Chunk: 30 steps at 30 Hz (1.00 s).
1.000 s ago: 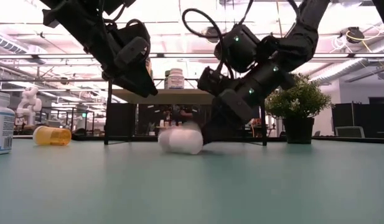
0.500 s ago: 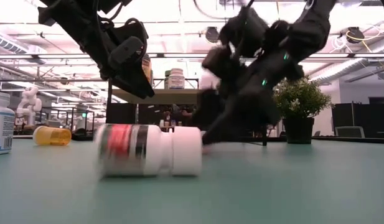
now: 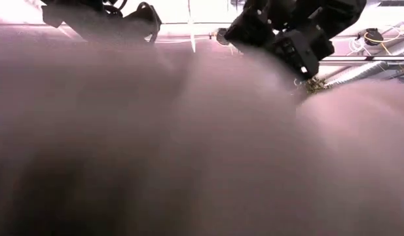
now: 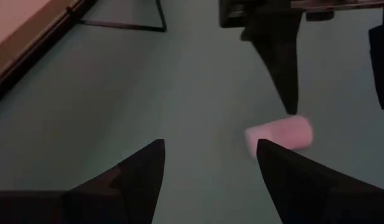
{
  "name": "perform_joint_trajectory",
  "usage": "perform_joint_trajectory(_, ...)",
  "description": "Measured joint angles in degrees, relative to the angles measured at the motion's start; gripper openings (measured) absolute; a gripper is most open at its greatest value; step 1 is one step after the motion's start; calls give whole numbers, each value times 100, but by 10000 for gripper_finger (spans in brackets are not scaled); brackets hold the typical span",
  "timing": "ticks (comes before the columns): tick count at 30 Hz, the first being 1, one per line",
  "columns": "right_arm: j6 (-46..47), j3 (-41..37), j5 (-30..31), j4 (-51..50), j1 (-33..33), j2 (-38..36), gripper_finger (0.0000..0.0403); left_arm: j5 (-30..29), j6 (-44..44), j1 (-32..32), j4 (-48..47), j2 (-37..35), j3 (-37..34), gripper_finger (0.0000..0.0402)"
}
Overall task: Pick and place medicine bottles onto shelf by color
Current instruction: Put the white and black pill bottle on the shelf
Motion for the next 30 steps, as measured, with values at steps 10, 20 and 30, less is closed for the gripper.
perform_joint_trajectory(10, -13, -161, 134, 322, 482, 9, 339, 43, -270, 32, -131, -37, -2, 255)
perform_joint_trajectory(20, -2521, 127, 738, 515, 1746, 385, 338, 109, -769, -429, -624, -37, -4, 255)
perform_joint_trajectory(30, -4415, 1637, 1181, -1003, 2311, 1609, 337, 105, -1016, -709, -650, -37, -4, 255)
